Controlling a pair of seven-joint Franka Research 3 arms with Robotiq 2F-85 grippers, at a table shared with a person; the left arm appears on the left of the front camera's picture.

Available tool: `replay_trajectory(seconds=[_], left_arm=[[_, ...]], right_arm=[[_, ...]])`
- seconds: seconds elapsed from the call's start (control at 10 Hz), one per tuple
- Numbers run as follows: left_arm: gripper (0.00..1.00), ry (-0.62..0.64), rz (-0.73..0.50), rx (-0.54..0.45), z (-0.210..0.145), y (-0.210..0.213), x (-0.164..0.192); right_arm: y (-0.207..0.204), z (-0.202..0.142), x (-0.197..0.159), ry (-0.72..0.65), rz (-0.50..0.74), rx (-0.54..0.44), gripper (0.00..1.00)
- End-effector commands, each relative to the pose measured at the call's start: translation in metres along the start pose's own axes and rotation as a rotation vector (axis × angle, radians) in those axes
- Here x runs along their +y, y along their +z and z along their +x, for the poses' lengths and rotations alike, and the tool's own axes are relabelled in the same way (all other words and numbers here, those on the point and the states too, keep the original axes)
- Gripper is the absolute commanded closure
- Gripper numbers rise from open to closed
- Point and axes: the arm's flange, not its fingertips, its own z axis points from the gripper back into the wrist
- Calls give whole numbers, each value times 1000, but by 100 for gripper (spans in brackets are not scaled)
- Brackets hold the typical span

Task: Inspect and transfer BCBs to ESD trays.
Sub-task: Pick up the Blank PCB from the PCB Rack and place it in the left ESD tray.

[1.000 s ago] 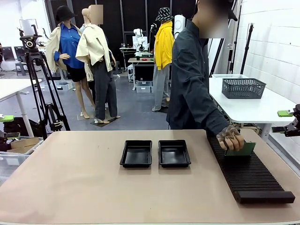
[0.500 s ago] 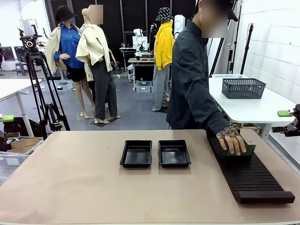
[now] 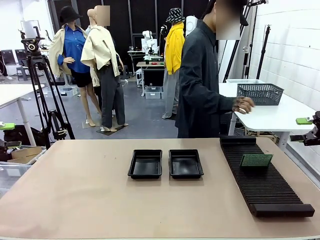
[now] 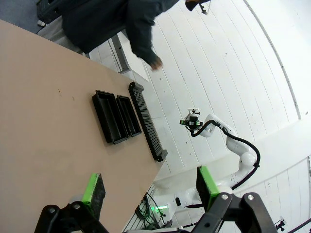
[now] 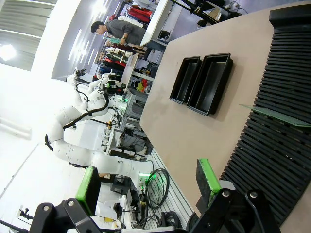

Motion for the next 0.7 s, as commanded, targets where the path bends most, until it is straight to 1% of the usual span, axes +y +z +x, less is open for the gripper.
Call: replay_trajectory(seconds=[0.0,0.6], left_arm=[[0,8,10,-2,-1,0,-1],[0,8,10,-2,-1,0,-1]], right_arm=[[0,-3,0,-4,1,-1,0],[0,-3,0,-4,1,-1,0]])
